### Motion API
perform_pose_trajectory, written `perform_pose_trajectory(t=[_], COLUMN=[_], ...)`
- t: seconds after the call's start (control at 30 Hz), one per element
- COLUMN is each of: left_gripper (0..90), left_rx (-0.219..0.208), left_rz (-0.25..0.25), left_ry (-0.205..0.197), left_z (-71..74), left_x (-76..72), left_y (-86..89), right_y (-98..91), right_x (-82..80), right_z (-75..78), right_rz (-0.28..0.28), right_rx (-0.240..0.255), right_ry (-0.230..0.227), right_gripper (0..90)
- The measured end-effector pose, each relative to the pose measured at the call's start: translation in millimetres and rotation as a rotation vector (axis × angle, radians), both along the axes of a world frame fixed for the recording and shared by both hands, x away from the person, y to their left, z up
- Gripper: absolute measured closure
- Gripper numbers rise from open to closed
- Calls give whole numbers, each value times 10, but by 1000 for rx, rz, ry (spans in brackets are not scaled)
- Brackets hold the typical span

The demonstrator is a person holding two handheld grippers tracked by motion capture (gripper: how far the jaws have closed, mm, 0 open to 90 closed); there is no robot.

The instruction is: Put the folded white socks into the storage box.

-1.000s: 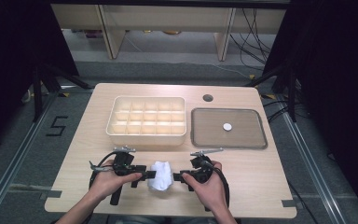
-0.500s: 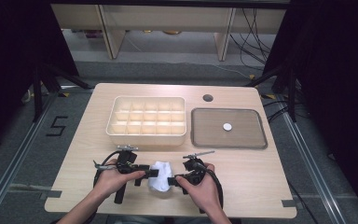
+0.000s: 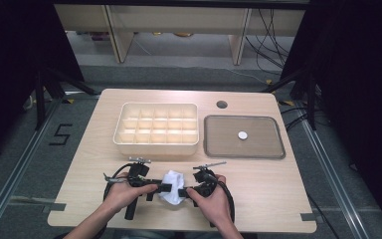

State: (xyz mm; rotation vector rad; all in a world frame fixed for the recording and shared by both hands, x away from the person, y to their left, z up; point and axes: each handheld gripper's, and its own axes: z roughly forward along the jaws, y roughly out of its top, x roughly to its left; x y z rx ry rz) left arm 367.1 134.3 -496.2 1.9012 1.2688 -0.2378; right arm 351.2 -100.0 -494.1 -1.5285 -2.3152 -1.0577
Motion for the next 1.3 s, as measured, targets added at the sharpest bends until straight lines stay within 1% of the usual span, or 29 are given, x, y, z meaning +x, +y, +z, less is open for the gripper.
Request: perform_pose_trajectory(t=[0.03, 0.07, 0.13, 0.17, 0.2, 0.23, 0.27, 0.33, 0.37, 0.43, 0.5, 0.53, 0.57, 0.6, 0.63, 0.67, 0.8, 0.83, 0.87, 0.93, 0.97, 1.0, 1.03, 1.07, 1.1, 1.17, 1.23, 1.3], left_gripper=[457, 460, 464, 464, 464, 467, 470, 482, 491, 508, 529, 536, 546, 552, 555, 558, 574, 577, 585, 602, 611, 622, 635, 644, 657, 680, 696, 710], left_rx=[7, 8, 18, 3, 3, 6, 17, 11, 19, 16, 14, 12, 12, 14, 11, 18, 22, 23, 14, 20, 21, 30, 22, 31, 34, 10, 39, 46], left_rz=[-3, -9, -31, -8, -15, -32, -28, -22, -37, -46, -52, -56, -57, -58, -68, -75, -88, -89, -95, -100, -106, -120, -123, -128, -131, -129, -147, -152], left_ry=[4, 5, 8, 11, 16, 10, 10, 11, 0, 0, -5, -7, -6, -4, -3, -3, -11, -9, -11, -8, -11, -19, -28, -30, -34, -48, -43, -50], left_z=[2, 0, 5, 13, 18, 16, 21, 12, 2, -6, -10, -13, -14, -16, -21, -20, -25, -26, -34, -35, -36, -36, -43, -37, -36, -55, -34, -27], left_x=[11, 35, 68, 81, 96, 114, 120, 126, 137, 142, 150, 156, 159, 162, 166, 170, 182, 183, 188, 194, 195, 197, 197, 195, 194, 193, 196, 197], left_y=[-5, -9, -2, -27, -27, -23, -32, -68, -79, -98, -117, -123, -130, -135, -137, -137, -150, -153, -152, -149, -148, -143, -148, -150, -152, -164, -155, -155], right_y=[1, -8, -18, -16, -20, -17, -17, -18, -17, -22, -9, -14, -16, -14, -10, -18, -18, -19, -23, -24, -24, -23, -24, -25, -25, -26, -25, -23], right_x=[1, 15, 36, 35, 50, 52, 58, 69, 69, 83, 79, 90, 91, 84, 83, 90, 93, 92, 94, 97, 98, 95, 100, 107, 107, 108, 107, 106], right_z=[2, -8, -4, 4, -3, 5, 6, -1, 4, -7, -12, -29, -35, -33, -36, -45, -55, -57, -59, -60, -61, -55, -60, -69, -69, -67, -65, -62], right_rz=[0, 9, 22, 19, 33, 26, 28, 33, 30, 49, 32, 44, 40, 35, 39, 41, 46, 45, 44, 44, 44, 39, 45, 57, 56, 55, 55, 53], right_rx=[-1, -5, -10, -21, -20, -32, -32, -31, -40, -34, -34, -31, -40, -41, -31, -35, -32, -33, -38, -37, -36, -41, -37, -30, -30, -29, -29, -27], right_ry=[7, -13, -9, -19, -37, -33, -29, -38, -30, -31, -25, -43, -48, -35, -29, -41, -45, -45, -50, -51, -54, -44, -55, -73, -72, -73, -74, -73], right_gripper=[725, 724, 723, 723, 724, 724, 725, 725, 725, 727, 733, 734, 736, 737, 739, 741, 745, 745, 747, 749, 749, 750, 750, 751, 750, 750, 750, 748])
